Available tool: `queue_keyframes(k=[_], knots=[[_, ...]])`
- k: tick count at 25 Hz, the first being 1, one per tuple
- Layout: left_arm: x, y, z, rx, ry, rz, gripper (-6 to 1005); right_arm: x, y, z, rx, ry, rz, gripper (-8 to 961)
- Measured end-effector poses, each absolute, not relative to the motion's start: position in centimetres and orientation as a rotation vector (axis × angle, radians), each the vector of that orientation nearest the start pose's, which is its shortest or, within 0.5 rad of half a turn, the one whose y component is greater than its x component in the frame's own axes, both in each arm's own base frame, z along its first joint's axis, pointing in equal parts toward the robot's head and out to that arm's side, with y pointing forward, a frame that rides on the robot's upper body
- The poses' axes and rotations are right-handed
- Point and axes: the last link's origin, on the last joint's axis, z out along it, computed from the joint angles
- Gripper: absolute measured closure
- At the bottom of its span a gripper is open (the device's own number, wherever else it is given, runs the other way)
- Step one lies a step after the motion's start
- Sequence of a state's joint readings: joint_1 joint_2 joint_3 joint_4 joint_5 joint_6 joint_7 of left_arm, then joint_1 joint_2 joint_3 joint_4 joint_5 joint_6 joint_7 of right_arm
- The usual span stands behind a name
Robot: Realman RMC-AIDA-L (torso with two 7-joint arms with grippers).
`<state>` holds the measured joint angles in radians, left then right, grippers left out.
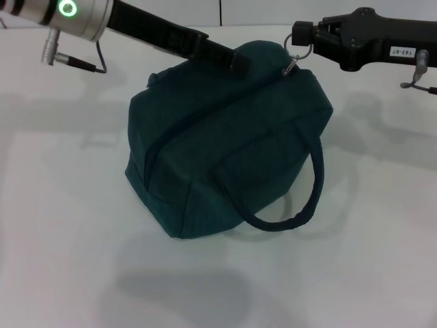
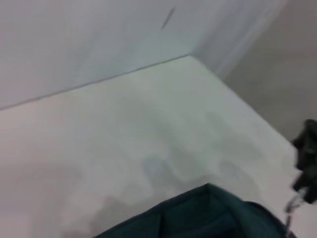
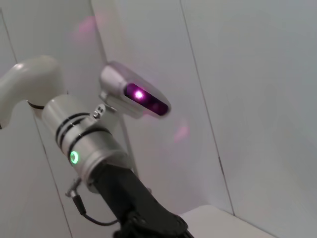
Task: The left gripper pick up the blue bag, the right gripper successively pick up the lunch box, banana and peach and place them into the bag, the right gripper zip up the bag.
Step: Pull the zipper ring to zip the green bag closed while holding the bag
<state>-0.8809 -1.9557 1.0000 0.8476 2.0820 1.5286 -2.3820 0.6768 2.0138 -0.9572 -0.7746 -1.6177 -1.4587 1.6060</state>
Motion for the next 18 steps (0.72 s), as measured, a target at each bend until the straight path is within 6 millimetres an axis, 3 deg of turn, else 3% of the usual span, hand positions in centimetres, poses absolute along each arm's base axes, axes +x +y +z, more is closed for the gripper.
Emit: queue_keyframes(k=[6,12,18], knots=[[-13.7,41.6,2.6,-2.72,-1.33,-0.319,315,15.9,38.9,3.5,-2.7,0.471,0.985,877],[-14.0,41.5,2.6,-2.716,-1.341,-0.319,558,16.3,38.6,3.6,-2.691,0.487,1.005,876],[-14.0,41.2,2.1,-2.727,-1.36,-0.322,719,16.9,38.6,3.8,-2.659,0.515,1.026,875]])
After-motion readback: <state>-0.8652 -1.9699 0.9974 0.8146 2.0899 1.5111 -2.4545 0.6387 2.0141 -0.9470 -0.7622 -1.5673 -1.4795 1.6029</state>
